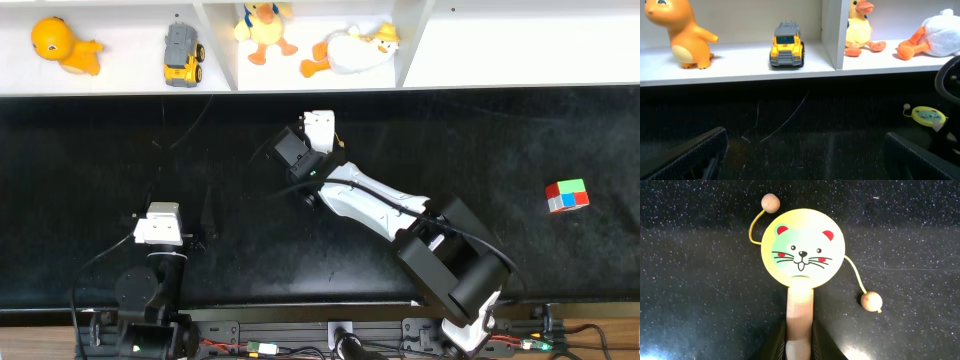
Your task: Store Toys
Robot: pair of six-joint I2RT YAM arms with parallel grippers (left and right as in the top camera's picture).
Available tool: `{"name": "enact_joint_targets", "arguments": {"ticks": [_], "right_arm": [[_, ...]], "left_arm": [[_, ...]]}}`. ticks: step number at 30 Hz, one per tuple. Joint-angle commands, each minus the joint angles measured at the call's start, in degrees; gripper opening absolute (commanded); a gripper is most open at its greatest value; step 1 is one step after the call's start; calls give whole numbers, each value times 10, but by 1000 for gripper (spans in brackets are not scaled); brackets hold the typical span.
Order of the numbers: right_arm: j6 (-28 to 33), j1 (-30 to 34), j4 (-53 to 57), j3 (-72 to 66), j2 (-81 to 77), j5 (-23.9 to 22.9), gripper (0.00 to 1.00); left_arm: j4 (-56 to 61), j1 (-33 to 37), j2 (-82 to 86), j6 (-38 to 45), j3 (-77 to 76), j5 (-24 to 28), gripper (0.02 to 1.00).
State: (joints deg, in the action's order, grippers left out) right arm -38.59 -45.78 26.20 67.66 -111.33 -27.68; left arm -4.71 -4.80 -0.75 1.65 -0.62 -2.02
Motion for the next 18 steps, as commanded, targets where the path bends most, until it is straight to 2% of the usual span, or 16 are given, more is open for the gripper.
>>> {"name": "enact_joint_targets", "arguments": {"ticks": [1,11,18], "right_arm": [[0,5,31,2,21,3,56],[-1,73,45,-129,203,-9,45],[41,151,115,-174,343,-29,45]], "left_arm": [[0,3,6,2,2,-5,998],[0,3,6,2,2,-5,998],[0,3,6,2,2,-5,998]]}}
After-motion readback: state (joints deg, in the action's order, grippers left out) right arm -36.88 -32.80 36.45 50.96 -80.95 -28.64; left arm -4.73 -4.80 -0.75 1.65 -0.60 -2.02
